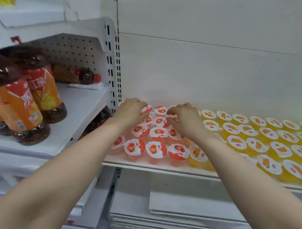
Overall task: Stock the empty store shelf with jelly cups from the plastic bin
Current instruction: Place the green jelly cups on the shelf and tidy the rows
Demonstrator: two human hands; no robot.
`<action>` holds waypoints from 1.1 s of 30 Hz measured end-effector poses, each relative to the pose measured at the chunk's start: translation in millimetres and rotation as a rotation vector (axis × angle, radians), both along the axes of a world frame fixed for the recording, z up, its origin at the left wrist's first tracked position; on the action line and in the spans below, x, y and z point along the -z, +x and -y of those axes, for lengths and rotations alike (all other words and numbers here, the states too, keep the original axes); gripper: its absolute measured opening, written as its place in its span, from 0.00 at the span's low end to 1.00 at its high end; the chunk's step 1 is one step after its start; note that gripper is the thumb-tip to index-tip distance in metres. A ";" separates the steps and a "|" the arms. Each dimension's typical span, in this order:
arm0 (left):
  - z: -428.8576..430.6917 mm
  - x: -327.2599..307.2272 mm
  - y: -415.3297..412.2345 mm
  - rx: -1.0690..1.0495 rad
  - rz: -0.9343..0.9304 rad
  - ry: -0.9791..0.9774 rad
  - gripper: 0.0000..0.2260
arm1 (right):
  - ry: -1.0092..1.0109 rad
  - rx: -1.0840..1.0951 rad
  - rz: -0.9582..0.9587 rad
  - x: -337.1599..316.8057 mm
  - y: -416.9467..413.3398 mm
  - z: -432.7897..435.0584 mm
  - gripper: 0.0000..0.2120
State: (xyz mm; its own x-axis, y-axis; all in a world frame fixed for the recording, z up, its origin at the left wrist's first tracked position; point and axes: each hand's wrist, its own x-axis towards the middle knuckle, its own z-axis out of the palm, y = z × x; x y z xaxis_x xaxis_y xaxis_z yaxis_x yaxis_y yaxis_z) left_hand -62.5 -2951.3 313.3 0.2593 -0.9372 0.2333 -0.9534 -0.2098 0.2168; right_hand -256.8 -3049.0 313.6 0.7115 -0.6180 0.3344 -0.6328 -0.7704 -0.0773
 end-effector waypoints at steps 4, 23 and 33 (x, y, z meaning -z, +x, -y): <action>28.4 -2.8 14.4 -0.022 0.027 0.058 0.20 | -0.004 0.037 -0.007 -0.9 26.2 21.5 0.14; 65.1 13.2 35.9 0.027 -0.045 0.084 0.18 | 0.137 0.048 0.061 19.3 59.5 52.1 0.14; 39.1 -1.0 31.2 0.070 -0.014 0.016 0.17 | 0.109 0.010 0.058 5.1 40.1 53.2 0.14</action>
State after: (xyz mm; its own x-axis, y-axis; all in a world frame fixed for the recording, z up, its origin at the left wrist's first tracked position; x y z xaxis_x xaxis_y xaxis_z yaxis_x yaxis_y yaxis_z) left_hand -31.3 -2990.3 314.3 0.1960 -0.9569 0.2145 -0.9628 -0.1463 0.2274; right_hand -216.7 -3102.2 308.5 0.6865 -0.6600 0.3053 -0.6325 -0.7491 -0.1971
